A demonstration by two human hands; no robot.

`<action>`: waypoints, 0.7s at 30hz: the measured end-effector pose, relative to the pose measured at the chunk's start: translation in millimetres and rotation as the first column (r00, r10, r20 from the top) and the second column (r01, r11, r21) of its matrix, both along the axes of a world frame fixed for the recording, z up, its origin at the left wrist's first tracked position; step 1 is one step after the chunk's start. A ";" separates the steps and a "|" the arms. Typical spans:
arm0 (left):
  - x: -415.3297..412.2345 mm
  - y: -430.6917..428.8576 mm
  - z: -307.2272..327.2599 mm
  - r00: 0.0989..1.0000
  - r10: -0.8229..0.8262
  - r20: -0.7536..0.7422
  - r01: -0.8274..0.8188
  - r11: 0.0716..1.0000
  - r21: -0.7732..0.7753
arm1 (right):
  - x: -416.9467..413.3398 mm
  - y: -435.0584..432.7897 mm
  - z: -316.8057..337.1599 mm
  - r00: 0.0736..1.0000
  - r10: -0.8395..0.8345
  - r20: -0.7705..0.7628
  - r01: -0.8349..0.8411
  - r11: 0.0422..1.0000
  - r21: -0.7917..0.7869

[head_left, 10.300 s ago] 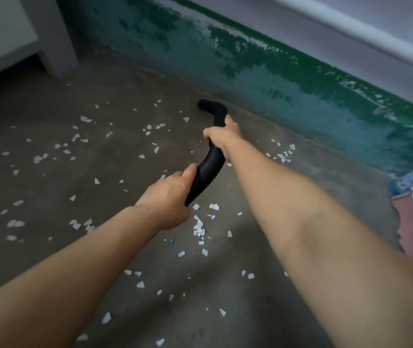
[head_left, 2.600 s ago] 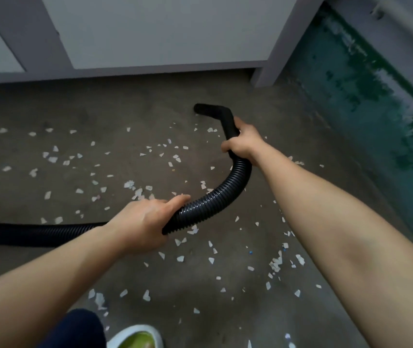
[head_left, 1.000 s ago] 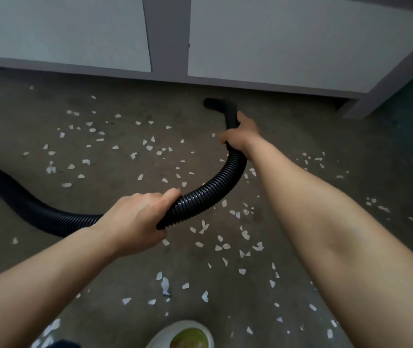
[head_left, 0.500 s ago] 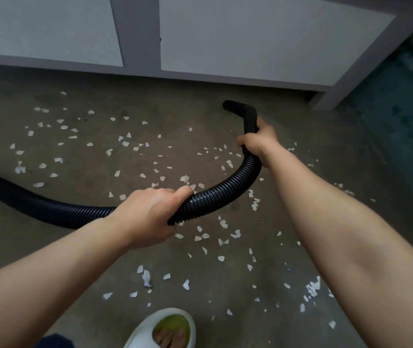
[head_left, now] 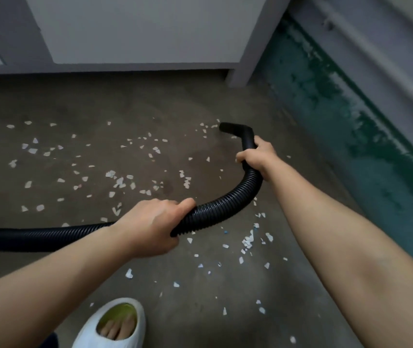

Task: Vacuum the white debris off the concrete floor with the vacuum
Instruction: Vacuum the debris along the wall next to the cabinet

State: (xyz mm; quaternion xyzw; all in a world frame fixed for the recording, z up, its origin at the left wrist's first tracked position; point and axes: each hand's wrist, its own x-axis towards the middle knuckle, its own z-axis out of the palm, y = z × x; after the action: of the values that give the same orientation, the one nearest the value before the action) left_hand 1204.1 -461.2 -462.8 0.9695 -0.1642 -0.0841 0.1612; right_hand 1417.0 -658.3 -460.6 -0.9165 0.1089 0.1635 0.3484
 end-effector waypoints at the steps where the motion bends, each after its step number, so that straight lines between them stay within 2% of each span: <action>1: 0.1 -3.1 -0.2 1.000 -0.007 -0.002 0.007 1.000 -0.001 | 0.3 -4.5 -1.1 1.000 0.007 -0.006 -0.007 1.000 0.015; 6: 5.4 -9.6 -4.6 0.999 -0.021 -0.027 0.020 1.000 -0.021 | 8.6 -16.1 -6.2 0.999 0.035 0.026 -0.035 0.999 0.031; 11: 19.4 -5.1 12.9 0.996 -0.052 -0.071 0.050 0.999 -0.022 | 15.7 -12.7 -4.6 0.998 0.036 -0.048 -0.035 0.999 0.022; 16: 42.1 9.4 51.8 0.985 -0.089 -0.146 0.095 0.995 0.035 | 14.5 -15.0 8.6 0.966 -0.146 -0.214 0.187 0.965 0.184; 21: 61.7 12.9 80.7 0.982 0.002 -0.190 0.017 0.995 0.095 | 9.5 -0.3 25.8 0.834 -0.426 -0.351 0.511 0.836 0.200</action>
State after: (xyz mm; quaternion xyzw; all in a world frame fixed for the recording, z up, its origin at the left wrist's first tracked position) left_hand 1265.8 -448.3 -382.1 0.9630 -0.1476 -0.1848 0.1288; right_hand 1426.5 -658.6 -434.9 -0.7661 0.3578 0.2196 0.4866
